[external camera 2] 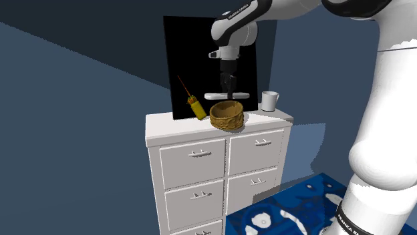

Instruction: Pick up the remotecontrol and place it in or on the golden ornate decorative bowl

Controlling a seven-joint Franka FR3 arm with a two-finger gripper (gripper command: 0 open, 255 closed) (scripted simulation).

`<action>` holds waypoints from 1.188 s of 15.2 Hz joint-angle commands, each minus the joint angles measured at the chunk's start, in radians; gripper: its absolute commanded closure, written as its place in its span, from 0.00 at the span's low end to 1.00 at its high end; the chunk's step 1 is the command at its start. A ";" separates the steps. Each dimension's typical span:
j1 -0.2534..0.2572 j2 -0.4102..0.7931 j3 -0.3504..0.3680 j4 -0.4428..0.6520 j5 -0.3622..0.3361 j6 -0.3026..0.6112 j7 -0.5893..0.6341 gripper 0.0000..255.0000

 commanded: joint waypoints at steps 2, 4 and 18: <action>0.001 0.007 0.001 -0.035 0.001 0.042 0.000 1.00; 0.001 0.015 0.001 -0.055 0.001 0.071 -0.001 1.00; 0.001 0.015 0.001 -0.055 0.001 0.071 -0.001 0.00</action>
